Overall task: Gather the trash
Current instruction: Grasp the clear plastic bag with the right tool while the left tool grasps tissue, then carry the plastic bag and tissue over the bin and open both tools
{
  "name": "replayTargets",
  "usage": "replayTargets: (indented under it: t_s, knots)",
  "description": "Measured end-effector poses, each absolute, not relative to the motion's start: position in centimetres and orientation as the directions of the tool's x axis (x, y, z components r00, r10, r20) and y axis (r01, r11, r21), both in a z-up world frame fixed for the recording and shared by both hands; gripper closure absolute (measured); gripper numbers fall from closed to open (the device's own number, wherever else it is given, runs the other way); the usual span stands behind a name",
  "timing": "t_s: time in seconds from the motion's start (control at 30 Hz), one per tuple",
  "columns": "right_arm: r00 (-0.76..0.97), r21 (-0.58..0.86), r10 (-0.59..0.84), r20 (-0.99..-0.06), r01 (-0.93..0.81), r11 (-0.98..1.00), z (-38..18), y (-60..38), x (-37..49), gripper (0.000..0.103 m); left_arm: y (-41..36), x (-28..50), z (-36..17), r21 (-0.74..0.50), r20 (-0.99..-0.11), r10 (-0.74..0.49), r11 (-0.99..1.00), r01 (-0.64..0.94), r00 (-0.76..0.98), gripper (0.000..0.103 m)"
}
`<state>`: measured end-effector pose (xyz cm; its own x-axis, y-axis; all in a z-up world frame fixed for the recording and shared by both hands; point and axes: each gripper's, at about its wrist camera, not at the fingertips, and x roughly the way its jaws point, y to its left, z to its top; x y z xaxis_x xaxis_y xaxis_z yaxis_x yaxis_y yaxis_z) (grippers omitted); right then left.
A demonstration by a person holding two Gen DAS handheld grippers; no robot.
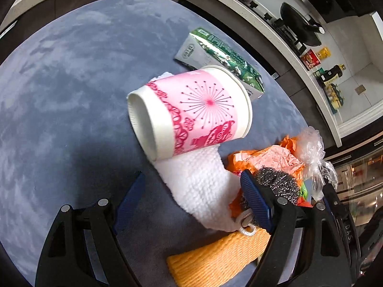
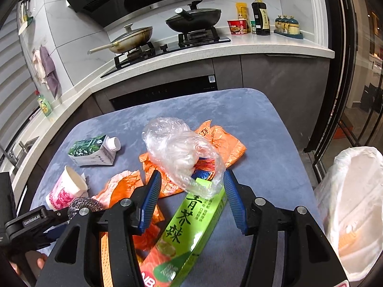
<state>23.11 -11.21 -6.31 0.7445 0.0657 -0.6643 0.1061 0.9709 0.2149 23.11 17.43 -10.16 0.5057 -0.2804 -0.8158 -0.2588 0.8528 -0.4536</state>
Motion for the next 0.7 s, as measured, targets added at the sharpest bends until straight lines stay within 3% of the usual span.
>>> replayTargets:
  t_s: [0.07,0.13,0.27,0.3,0.7]
  knots:
    - [0.743,0.215,0.070,-0.666,0.102,0.971,-6.4,-11.1,23.4,0.052,17.1,23.2,-10.1,-0.452,-0.816,-0.286,0.858,-0.246,0.503,0.042]
    - [0.742,0.217,0.077,-0.666,0.094,0.972,-6.5,-11.0,23.7,0.062,16.8,23.4,-10.0,-0.443,-0.819,-0.285,0.865,-0.234,0.497,0.054]
    - [0.737,0.218,0.094,-0.669,0.074,0.973,-6.5,-10.8,23.8,0.093,16.5,23.1,-10.0,-0.420,-0.827,-0.280,0.884,-0.205,0.488,0.091]
    - [0.737,0.220,0.099,-0.669,0.070,0.973,-6.5,-10.8,23.8,0.097,16.5,23.0,-9.9,-0.418,-0.826,-0.280,0.886,-0.198,0.489,0.097]
    - [0.814,0.268,0.133,-0.566,0.029,0.963,-1.8,-11.4,20.6,0.100,16.0,20.0,-4.7,-0.400,-0.759,-0.253,0.908,-0.123,0.600,0.101]
